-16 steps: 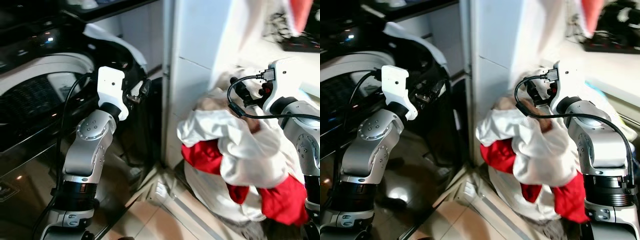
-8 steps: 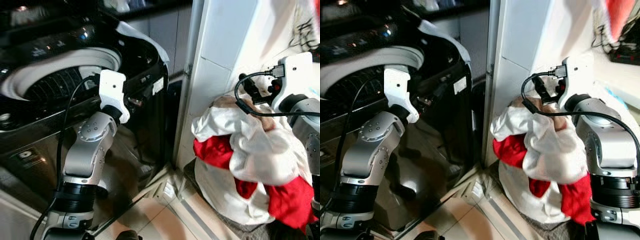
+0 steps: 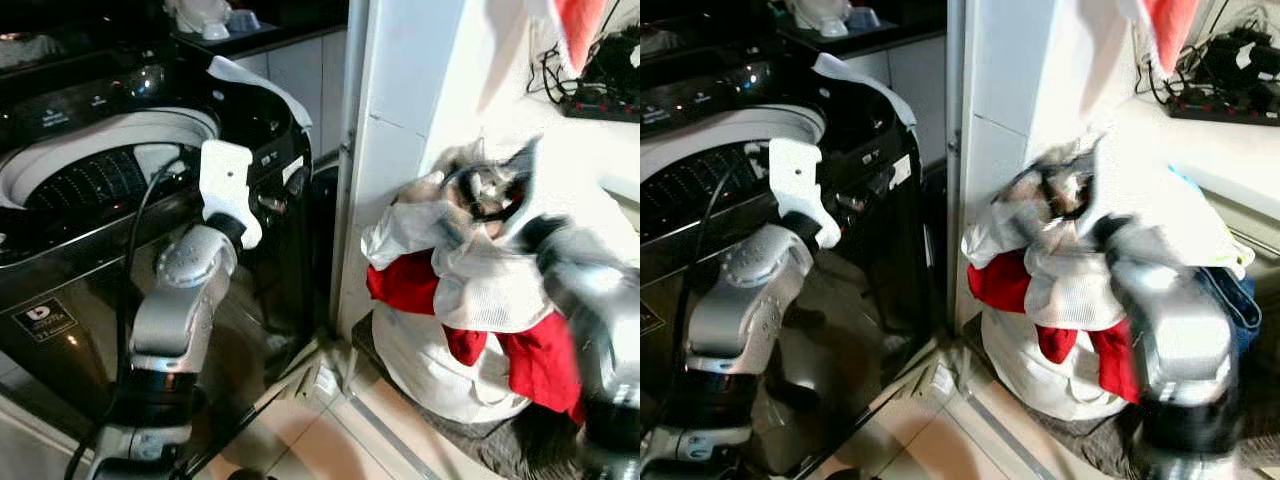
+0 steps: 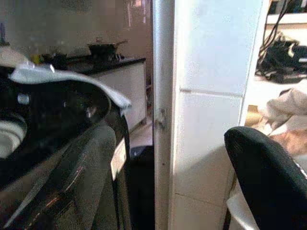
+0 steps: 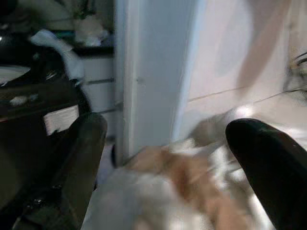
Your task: Clothes washing
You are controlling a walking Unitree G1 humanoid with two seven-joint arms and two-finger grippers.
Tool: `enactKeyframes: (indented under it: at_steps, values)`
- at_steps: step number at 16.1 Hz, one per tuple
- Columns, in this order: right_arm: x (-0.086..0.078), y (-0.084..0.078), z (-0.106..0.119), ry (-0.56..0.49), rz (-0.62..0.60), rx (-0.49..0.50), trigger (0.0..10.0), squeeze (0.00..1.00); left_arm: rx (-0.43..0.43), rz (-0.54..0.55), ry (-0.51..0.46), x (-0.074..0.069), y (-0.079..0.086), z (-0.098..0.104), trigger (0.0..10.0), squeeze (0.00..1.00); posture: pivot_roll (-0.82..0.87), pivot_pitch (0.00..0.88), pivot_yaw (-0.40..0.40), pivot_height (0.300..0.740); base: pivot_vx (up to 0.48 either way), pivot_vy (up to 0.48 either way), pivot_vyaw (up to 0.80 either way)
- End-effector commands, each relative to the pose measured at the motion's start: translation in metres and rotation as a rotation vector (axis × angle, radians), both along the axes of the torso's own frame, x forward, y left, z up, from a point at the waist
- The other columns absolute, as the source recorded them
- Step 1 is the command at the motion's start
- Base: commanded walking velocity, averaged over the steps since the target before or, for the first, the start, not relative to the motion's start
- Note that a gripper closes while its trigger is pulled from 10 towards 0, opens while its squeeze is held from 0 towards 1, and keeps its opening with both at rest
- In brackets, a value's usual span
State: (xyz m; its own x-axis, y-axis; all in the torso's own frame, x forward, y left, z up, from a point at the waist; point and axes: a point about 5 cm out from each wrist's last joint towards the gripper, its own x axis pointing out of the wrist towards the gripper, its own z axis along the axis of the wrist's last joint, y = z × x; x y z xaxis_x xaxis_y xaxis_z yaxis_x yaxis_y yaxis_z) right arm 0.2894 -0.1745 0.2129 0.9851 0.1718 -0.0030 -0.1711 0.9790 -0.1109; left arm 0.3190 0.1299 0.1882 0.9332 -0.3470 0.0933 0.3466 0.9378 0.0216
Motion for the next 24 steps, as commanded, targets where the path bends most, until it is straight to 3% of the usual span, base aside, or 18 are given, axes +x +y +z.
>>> enactKeyframes:
  at_steps: [1,3,6,10,16,24]
  values:
    - [-0.009,0.006,0.004,-0.032,0.005,0.030,10.0,0.00,0.015,0.032,-0.027,-0.006,0.003,0.001,10.0,0.00,0.02,0.000,0.017,0.740,0.000,0.000,0.00]
    - [-0.019,0.013,0.004,-0.042,0.006,0.060,10.0,0.00,-0.013,0.060,-0.055,-0.014,0.004,0.003,10.0,0.00,0.01,0.000,0.022,0.740,0.000,0.000,0.00]
    - [-0.019,0.012,0.003,-0.036,-0.018,0.067,10.0,0.00,-0.063,0.056,-0.057,-0.017,0.004,0.006,10.0,0.00,0.01,0.000,0.025,0.740,0.000,0.000,0.00]
    - [-0.020,0.018,0.000,-0.007,0.011,0.067,10.0,0.00,-0.043,0.050,-0.111,-0.017,0.005,0.015,10.0,0.00,0.02,0.000,0.020,0.740,0.067,0.000,-0.32]
    - [-0.023,0.020,0.001,-0.001,0.004,0.091,10.0,0.00,-0.062,0.032,-0.097,-0.015,-0.001,0.016,10.0,0.00,0.00,0.000,0.036,0.740,0.326,0.000,-0.80]
    - [-0.023,0.029,0.002,0.023,0.120,0.036,10.0,0.00,-0.048,0.069,-0.105,-0.017,0.006,0.015,10.0,0.00,0.02,0.000,0.015,0.740,0.078,0.000,0.00]
